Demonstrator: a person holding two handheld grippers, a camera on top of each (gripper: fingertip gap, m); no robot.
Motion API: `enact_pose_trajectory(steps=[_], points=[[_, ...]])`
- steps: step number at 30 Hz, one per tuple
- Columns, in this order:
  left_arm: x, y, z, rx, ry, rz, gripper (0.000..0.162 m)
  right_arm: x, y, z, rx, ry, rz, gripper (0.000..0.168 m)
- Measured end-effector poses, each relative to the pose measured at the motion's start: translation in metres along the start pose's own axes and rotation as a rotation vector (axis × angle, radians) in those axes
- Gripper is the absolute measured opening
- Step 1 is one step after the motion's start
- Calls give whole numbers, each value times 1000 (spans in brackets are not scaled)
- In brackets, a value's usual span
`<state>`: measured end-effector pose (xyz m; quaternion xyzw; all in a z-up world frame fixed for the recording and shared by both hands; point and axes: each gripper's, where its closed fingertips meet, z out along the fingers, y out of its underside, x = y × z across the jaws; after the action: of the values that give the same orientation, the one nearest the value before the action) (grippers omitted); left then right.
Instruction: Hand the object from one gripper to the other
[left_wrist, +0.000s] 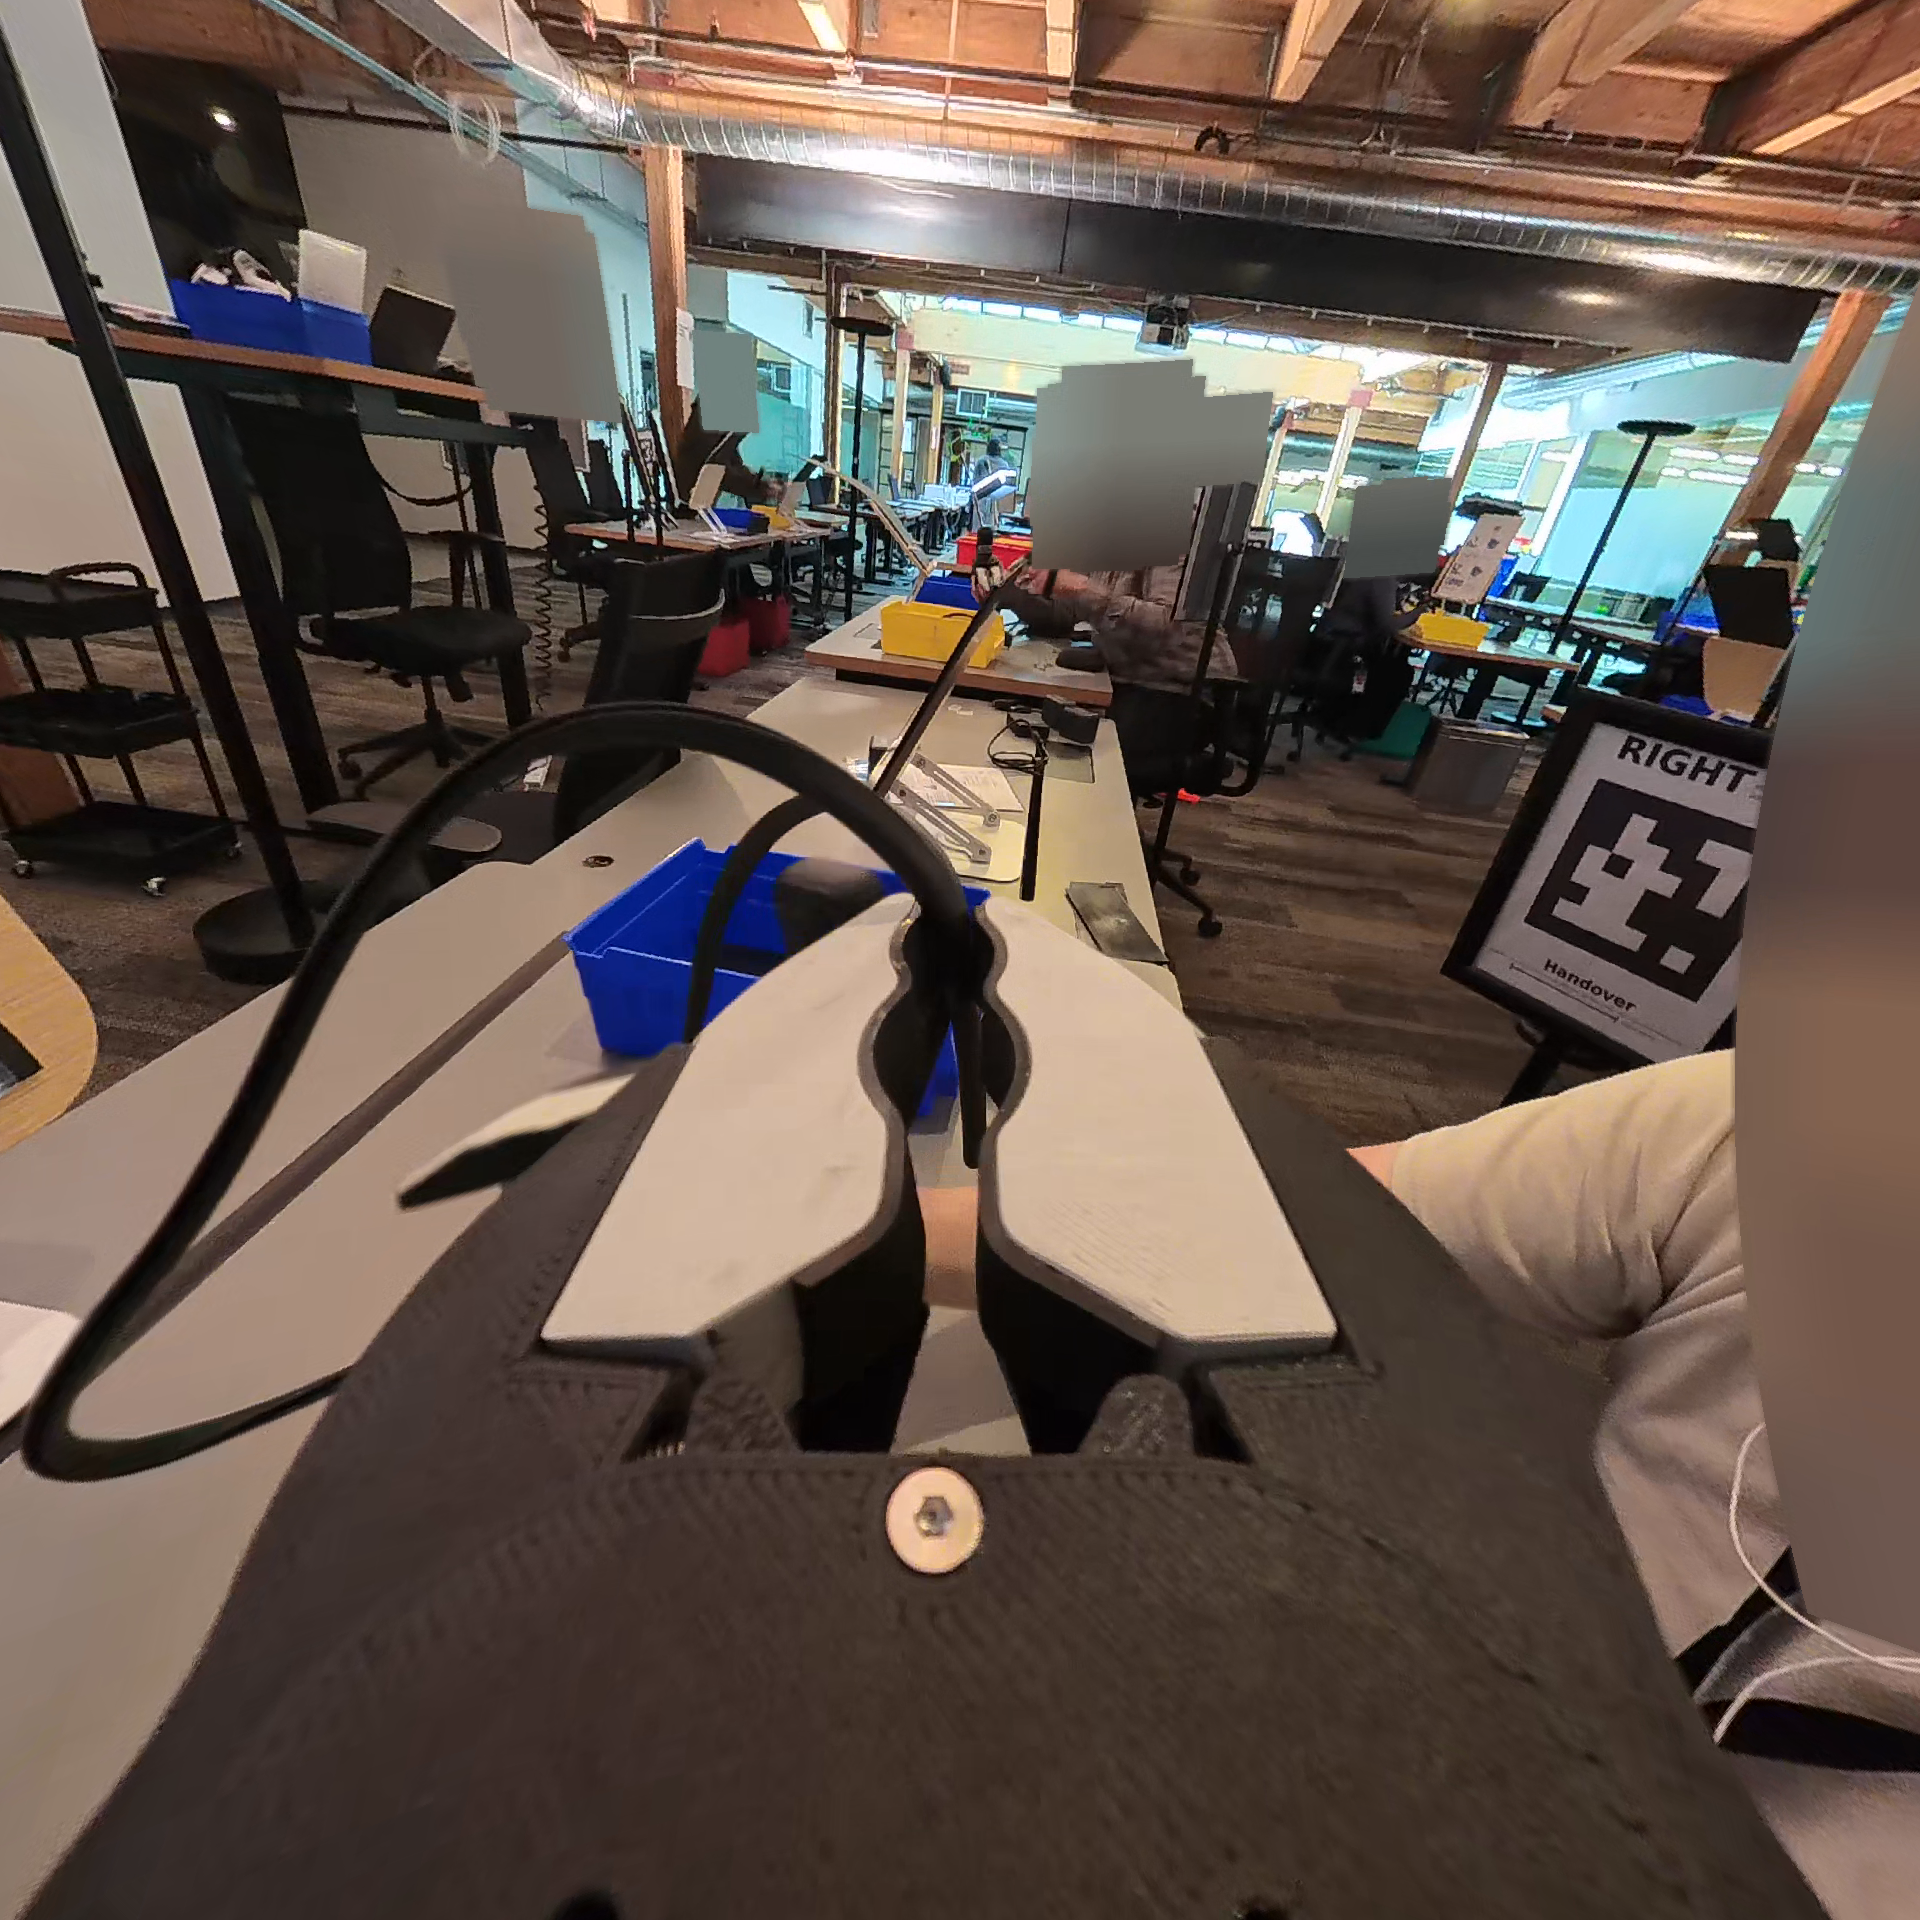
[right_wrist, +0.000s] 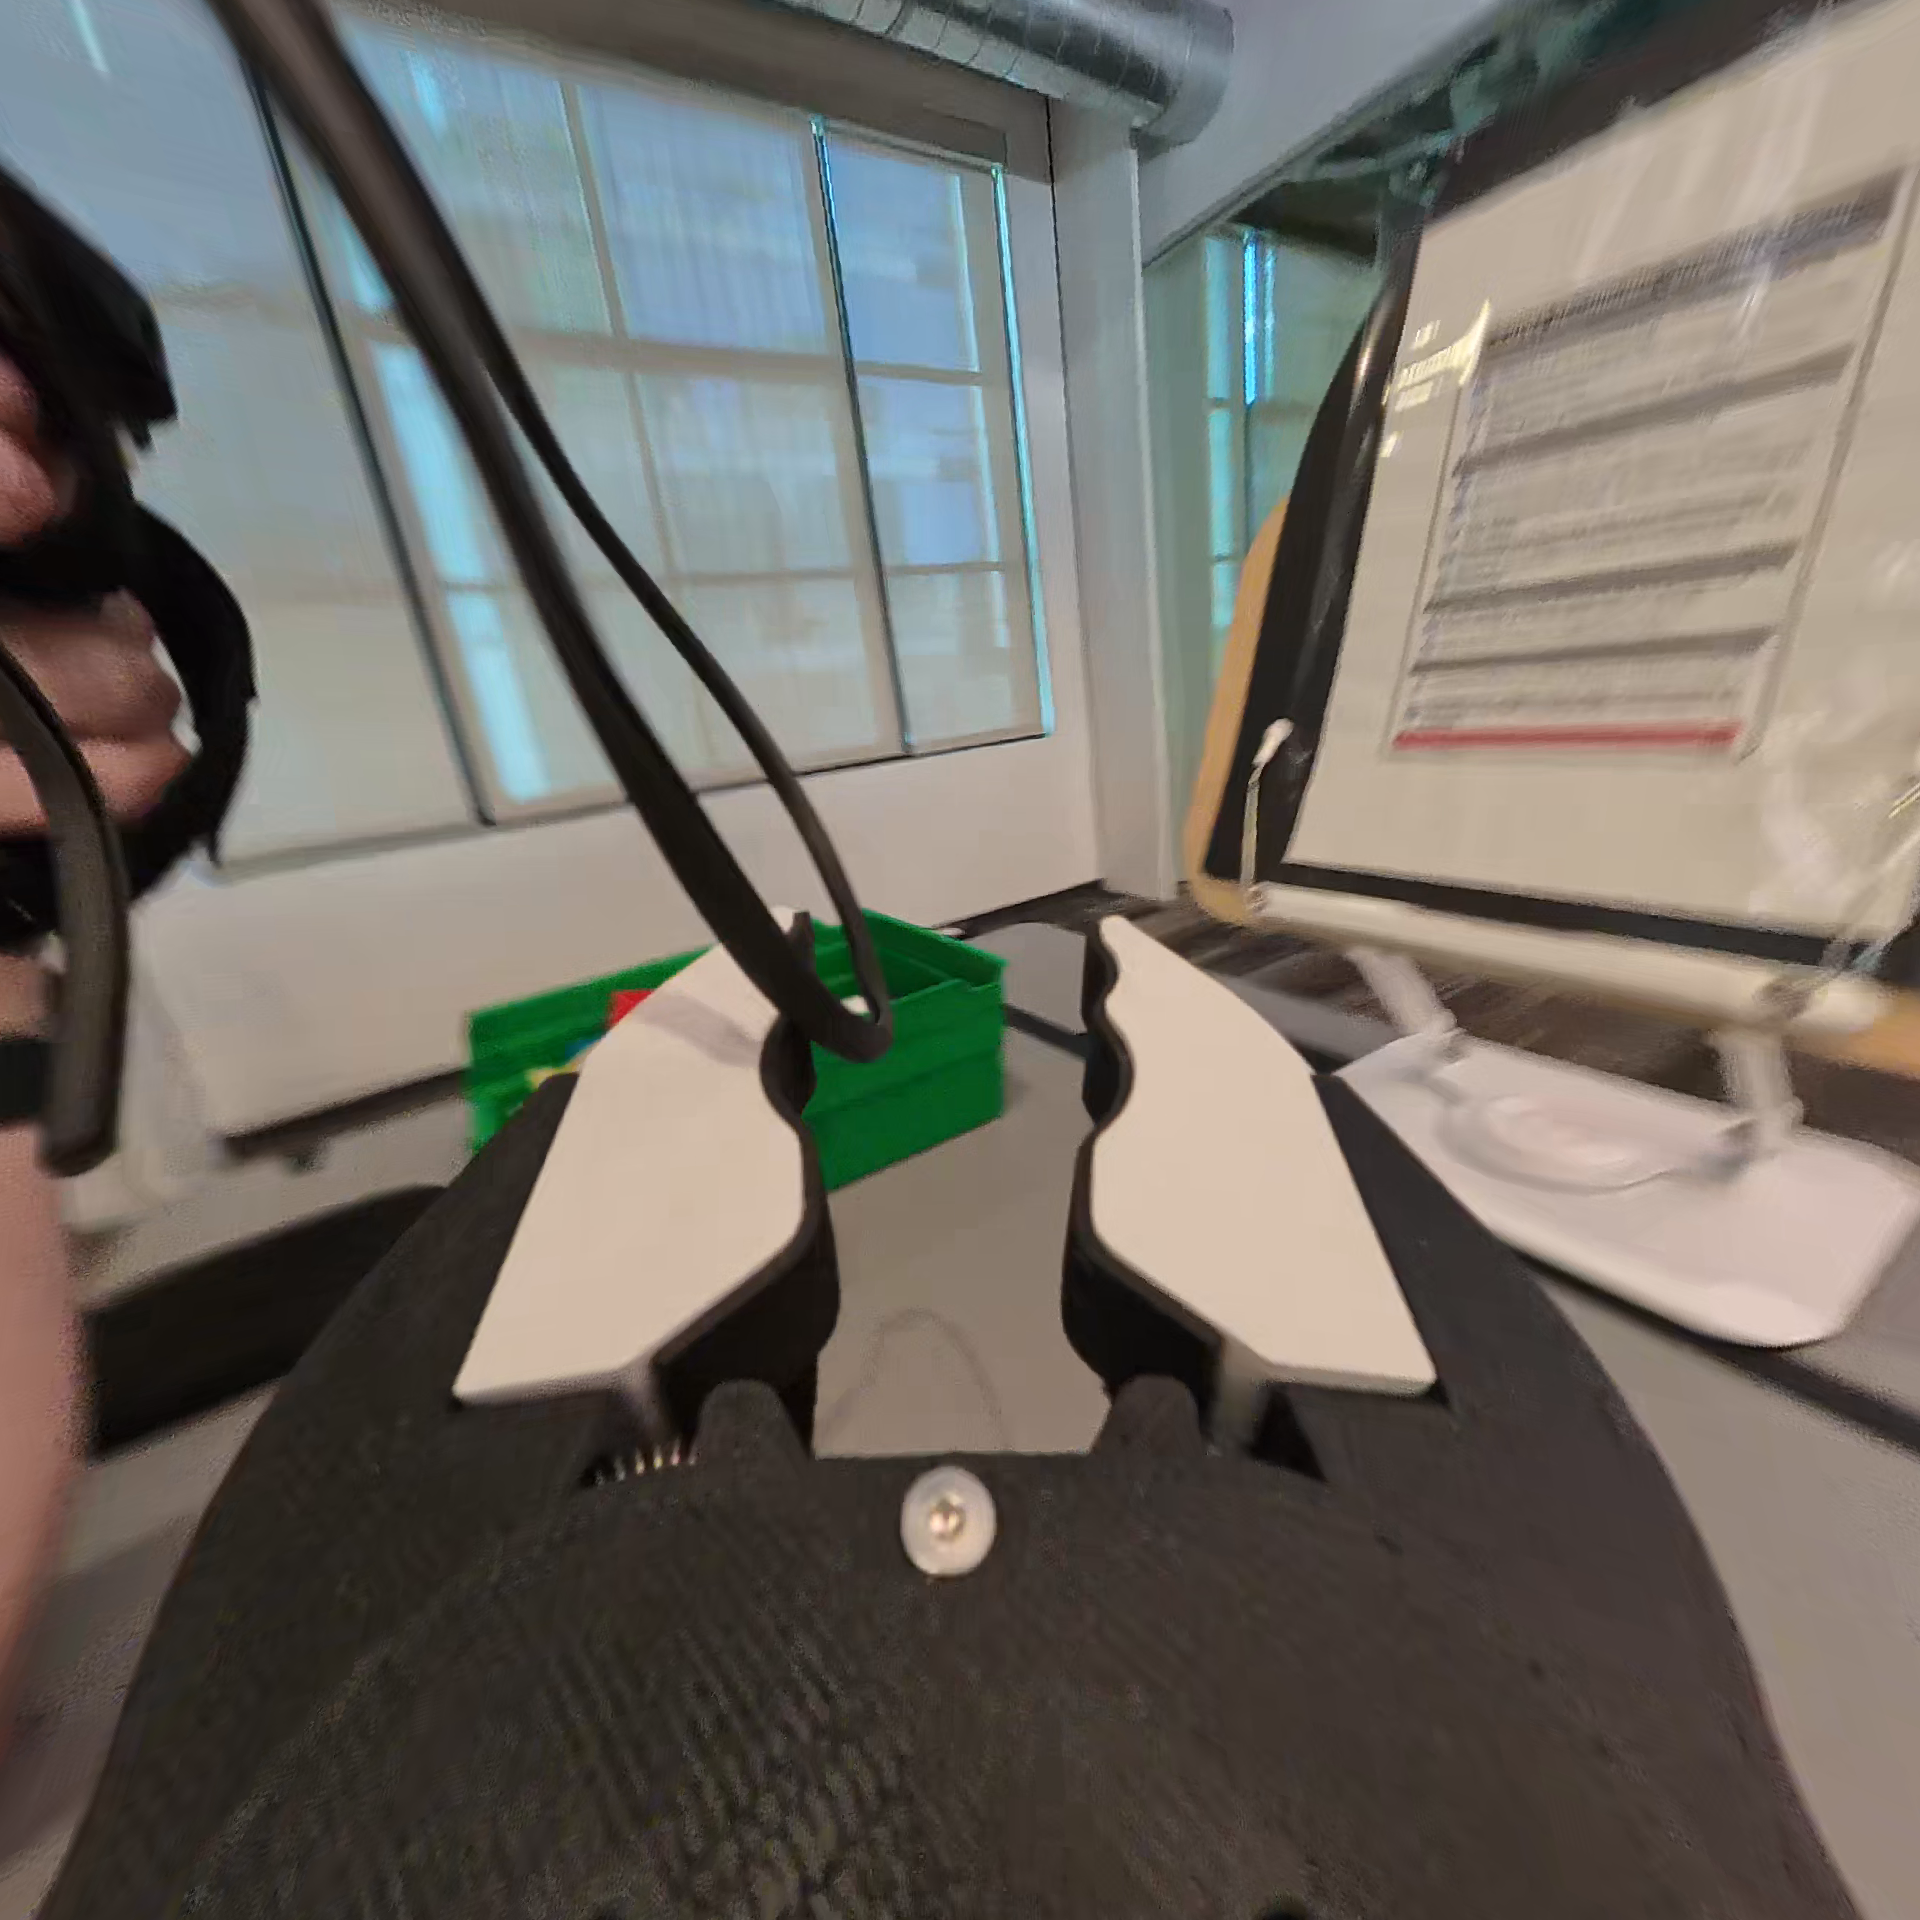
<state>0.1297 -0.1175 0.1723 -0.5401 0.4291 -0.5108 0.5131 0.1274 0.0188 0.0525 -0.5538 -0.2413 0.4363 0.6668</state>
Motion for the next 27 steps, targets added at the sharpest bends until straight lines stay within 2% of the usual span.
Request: enact_pose_trajectory(steps=[3,5,9,11,13,14,16,17,19,20,22,27], points=[[5,-1,2,6,35,-4,5,-2,4,2,76,-98,313,45],[8,0,5,3,57,-9,5,-3,-2,-1,152,-180,498,36],[15,6,13,-25,94,1,5,12,-6,-9,262,-180,681,12],[17,9,17,-40,106,0,5,16,-16,-18,331,-198,673,0],[16,10,20,-46,107,-4,5,21,-26,-25,374,-182,616,0],[16,11,22,-44,113,-9,5,23,-30,-28,380,-168,581,3],[17,11,25,-38,129,-24,5,29,-33,-29,368,-111,515,25],[18,11,26,-40,136,-29,5,31,-36,-30,365,-87,483,30],[19,13,29,-45,149,-32,5,32,-44,-35,383,-66,436,31],[19,13,31,-41,151,-35,5,31,-48,-37,392,-69,423,28],[22,14,34,-47,167,-37,5,34,-50,-39,377,-40,413,6],[20,17,39,-62,152,-26,5,49,-49,-44,358,-4,478,6]])
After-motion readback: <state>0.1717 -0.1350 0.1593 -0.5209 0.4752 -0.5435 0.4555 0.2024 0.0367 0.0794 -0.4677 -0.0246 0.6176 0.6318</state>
